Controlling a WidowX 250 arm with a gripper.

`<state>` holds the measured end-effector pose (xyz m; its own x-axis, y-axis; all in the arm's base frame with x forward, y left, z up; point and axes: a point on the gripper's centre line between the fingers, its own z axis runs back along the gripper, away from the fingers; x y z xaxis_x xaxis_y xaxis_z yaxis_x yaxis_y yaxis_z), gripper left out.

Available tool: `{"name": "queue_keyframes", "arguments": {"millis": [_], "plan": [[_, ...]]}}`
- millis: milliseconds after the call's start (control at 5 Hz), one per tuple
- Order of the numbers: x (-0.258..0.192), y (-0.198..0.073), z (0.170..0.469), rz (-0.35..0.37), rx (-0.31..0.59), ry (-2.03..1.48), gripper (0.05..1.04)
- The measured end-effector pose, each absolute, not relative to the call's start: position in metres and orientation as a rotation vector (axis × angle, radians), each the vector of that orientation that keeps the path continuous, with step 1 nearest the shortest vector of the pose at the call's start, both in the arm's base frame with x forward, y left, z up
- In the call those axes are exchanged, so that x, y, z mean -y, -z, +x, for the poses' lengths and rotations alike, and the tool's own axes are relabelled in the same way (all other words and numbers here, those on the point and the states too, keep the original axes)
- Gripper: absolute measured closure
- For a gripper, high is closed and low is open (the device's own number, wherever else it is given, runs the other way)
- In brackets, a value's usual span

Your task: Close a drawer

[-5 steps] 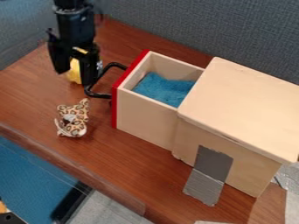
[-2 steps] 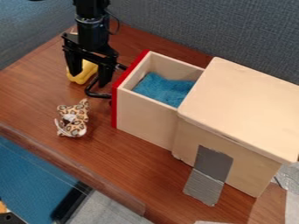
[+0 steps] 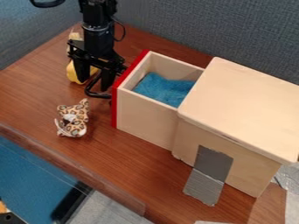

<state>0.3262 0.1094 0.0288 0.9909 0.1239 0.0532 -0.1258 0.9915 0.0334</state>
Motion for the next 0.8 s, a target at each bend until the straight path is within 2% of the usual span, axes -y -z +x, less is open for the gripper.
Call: {"name": "queue_keyframes", "arguments": {"millis": [200, 400, 600, 800], "plan": [[-0.110, -0.027, 0.328, 0.041, 0.047, -0.122, 0.729], [-0.109, -0.026, 0.330, 0.039, 0.046, -0.118, 0.930], [-0.099, -0.026, 0.335, 0.023, 0.061, -0.080, 0.974], [-0.085, -0.026, 0.339, 0.015, 0.083, -0.030, 0.974]]}}
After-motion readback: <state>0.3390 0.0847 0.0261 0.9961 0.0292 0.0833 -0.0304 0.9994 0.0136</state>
